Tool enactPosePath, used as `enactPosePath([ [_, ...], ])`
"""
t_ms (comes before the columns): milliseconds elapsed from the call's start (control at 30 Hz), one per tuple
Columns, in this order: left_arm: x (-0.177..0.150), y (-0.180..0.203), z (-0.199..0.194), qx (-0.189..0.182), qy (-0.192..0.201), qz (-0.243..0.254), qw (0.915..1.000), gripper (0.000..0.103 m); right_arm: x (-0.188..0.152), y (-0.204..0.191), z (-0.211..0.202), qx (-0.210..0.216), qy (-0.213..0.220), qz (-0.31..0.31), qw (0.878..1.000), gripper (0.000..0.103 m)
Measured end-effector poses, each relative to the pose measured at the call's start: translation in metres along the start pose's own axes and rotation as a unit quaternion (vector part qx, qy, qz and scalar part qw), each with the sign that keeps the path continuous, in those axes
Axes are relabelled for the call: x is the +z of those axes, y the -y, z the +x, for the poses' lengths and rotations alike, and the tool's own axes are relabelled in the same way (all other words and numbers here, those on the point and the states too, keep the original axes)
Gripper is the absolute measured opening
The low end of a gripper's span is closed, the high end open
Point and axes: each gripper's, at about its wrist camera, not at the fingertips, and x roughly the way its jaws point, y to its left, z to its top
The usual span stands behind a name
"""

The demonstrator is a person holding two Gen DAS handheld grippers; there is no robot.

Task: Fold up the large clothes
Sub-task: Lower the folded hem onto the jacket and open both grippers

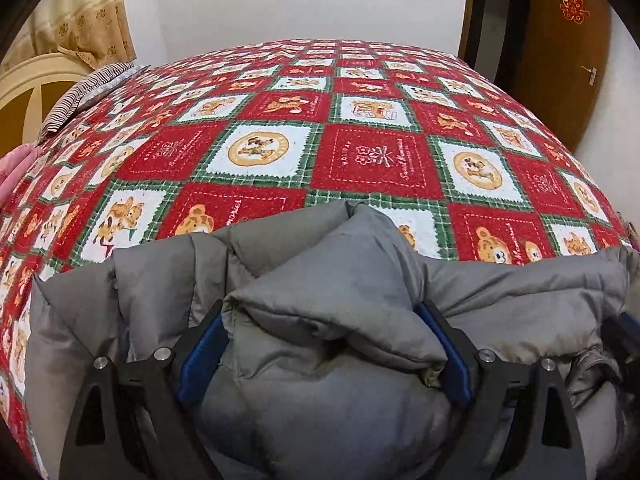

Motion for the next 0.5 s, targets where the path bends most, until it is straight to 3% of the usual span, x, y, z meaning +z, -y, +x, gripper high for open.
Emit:
enactPosePath([
  [133, 0.0, 0.0, 0.0, -0.003, 0.002, -0.003, 1.0, 0.092, 0.02, -0.036, -0.004, 0.016, 0.015, -0.058, 0.998, 0.045],
  [267, -0.001, -0.002, 0.0, -0.006, 0.003, -0.007, 1.0, 0.092, 0.011, -0.057, 0.04, 0.011, -0.051, -0.096, 0.994, 0.04],
  [500, 0.0, -0.008, 0.001, -0.016, 0.008, -0.027, 0.9995, 0.093, 0.001, -0.061, 0.045, -0.005, -0.028, -0.117, 0.993, 0.041],
])
